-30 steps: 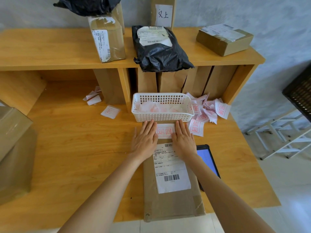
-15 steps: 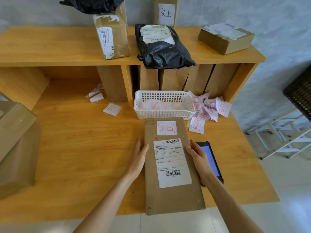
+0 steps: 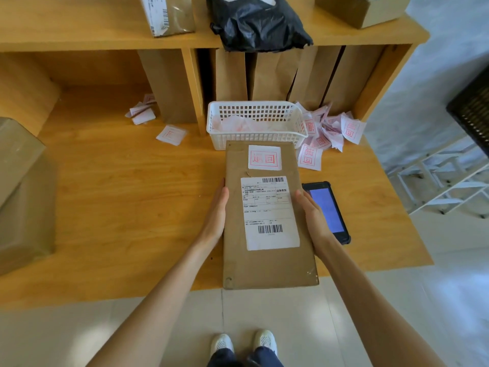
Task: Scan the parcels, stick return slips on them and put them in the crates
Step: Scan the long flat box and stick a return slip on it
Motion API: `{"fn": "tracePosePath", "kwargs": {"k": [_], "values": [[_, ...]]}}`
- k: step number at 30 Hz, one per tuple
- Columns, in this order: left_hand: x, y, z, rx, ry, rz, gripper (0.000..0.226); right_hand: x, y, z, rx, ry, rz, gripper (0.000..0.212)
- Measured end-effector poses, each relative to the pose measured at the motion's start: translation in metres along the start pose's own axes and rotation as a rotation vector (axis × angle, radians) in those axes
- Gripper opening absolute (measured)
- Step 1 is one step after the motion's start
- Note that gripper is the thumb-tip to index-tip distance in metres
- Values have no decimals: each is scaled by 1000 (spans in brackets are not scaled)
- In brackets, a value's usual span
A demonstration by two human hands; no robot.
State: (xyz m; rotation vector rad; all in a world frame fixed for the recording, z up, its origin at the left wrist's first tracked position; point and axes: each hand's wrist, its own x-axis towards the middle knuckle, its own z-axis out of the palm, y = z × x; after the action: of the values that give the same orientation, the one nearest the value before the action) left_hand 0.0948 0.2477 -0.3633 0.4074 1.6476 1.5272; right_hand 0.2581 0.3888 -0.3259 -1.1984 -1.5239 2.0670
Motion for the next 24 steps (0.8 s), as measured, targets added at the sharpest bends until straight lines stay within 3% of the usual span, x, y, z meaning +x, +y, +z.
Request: {"fn": "tracePosePath", "kwargs": {"k": [7, 12, 18, 21, 24], "values": [[-34, 75, 26, -23, -56, 193, 56, -36, -44, -1, 24, 44, -203, 46], [-47, 135, 72, -89, -192, 311, 50, -76, -98, -26, 8, 163, -370, 47], [-64, 187, 151, -120, -374, 323, 43, -140, -145, -84, -21, 367, -471, 64], [-79, 205, 194, -122, -432, 338, 56, -173, -161, -115, -12, 440, -528, 57], [-99, 219, 240, -119, -487, 370, 54, -201, -170, -151, 26, 500, -576, 57]]}}
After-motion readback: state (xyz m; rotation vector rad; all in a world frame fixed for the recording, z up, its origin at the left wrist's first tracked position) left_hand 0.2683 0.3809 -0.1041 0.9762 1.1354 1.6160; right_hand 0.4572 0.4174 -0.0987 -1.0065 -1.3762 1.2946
